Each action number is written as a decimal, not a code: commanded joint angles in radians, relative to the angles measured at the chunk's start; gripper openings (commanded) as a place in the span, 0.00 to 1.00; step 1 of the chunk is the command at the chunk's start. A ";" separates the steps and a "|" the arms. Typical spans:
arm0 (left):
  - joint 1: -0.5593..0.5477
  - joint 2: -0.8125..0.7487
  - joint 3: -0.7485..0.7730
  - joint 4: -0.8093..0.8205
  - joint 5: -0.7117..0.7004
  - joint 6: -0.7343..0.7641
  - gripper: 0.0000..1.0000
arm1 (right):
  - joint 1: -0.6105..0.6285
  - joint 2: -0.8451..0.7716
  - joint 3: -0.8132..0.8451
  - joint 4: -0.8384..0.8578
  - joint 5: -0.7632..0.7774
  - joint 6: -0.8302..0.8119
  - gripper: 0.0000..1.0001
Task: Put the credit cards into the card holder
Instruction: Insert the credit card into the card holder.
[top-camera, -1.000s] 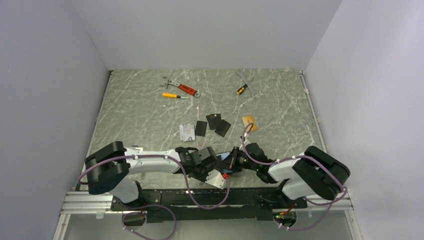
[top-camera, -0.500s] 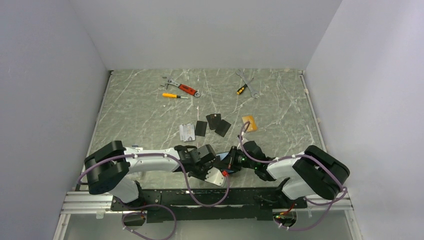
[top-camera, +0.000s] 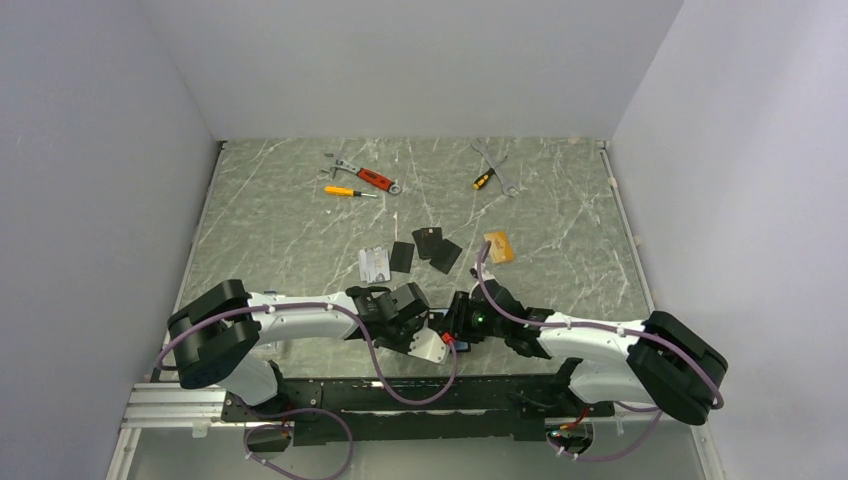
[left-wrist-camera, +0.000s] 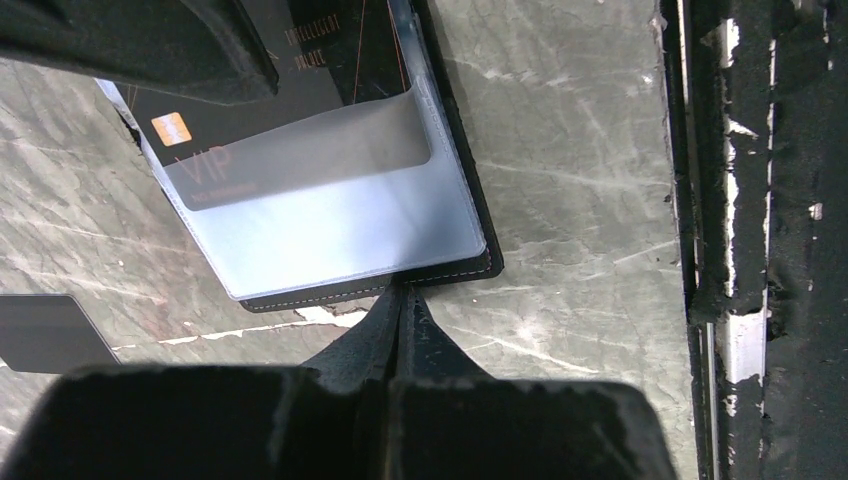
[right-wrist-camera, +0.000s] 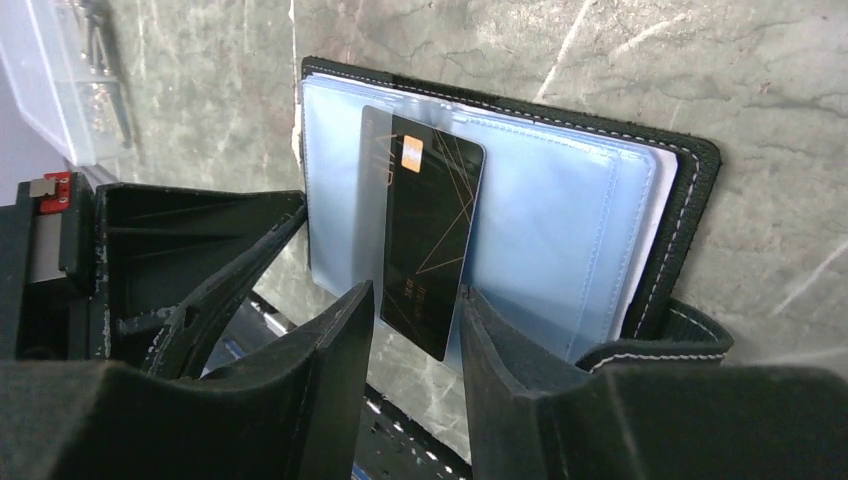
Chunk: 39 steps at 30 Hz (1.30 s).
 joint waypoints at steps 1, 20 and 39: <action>0.007 -0.011 -0.013 0.004 -0.025 0.012 0.01 | 0.043 -0.012 0.052 -0.159 0.109 -0.021 0.40; 0.002 -0.006 -0.008 0.029 -0.004 0.015 0.00 | 0.065 0.166 0.121 0.108 -0.014 -0.029 0.35; 0.008 -0.027 0.004 0.005 0.004 0.017 0.00 | 0.042 0.204 0.117 0.151 -0.086 -0.021 0.31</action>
